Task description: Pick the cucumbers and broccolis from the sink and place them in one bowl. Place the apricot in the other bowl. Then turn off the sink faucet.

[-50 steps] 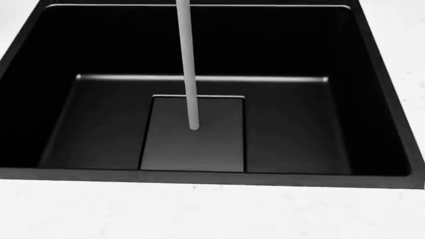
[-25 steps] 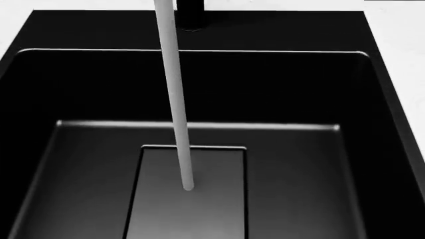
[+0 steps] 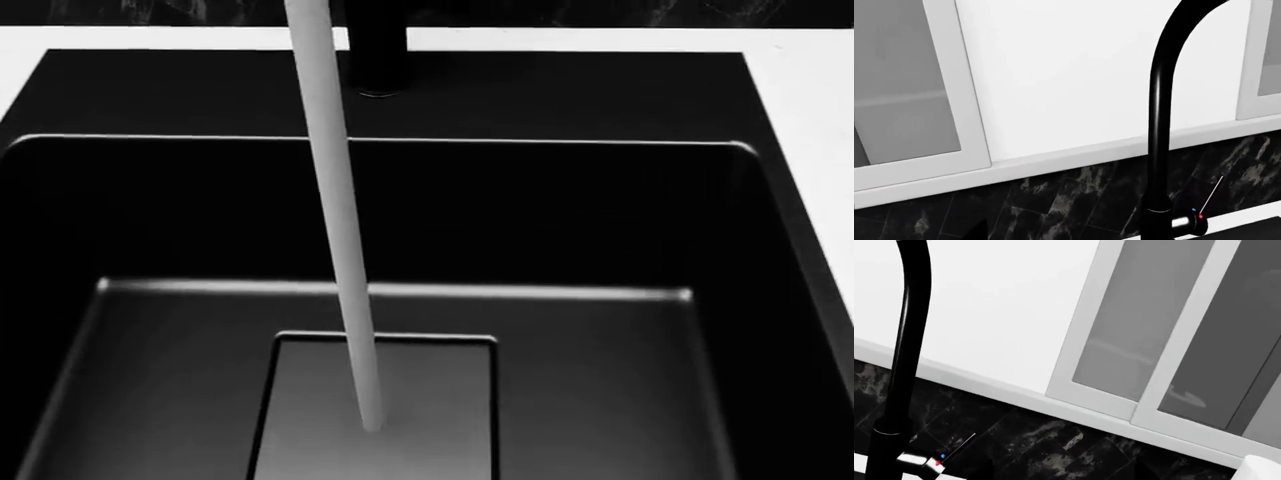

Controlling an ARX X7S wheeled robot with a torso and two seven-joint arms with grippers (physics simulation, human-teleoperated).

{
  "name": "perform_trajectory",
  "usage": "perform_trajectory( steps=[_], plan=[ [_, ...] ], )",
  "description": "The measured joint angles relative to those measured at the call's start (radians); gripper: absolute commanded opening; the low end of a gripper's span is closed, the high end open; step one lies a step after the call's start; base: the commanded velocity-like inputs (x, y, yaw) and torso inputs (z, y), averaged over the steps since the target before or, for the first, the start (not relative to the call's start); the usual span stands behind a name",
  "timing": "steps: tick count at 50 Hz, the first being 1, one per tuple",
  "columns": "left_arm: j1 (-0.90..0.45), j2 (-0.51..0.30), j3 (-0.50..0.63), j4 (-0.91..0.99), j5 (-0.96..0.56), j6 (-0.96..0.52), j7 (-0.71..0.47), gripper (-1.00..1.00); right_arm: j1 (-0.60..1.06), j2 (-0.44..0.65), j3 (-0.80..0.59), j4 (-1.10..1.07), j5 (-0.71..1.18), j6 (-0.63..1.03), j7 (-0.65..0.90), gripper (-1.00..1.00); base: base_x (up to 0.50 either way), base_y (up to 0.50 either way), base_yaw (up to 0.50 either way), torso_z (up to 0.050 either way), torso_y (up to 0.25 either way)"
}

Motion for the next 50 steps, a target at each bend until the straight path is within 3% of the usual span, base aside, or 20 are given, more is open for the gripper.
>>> perform_trajectory(
  steps=[12, 50],
  plan=[
    [-0.002, 0.003, -0.004, -0.003, 0.001, -0.007, 0.0, 1.0, -0.012, 0.009, 0.005, -0.008, 0.007, -0.006, 0.006, 1.0, 0.28, 0.0, 0.0, 0.0, 0.001],
    [0.052, -0.008, -0.013, 0.011, 0.011, 0.014, 0.003, 1.0, -0.107, -0.034, -0.035, 0.206, -0.143, -0.137, -0.103, 1.0, 0.0, 0.0, 0.0, 0.0, 0.0]
  ],
)
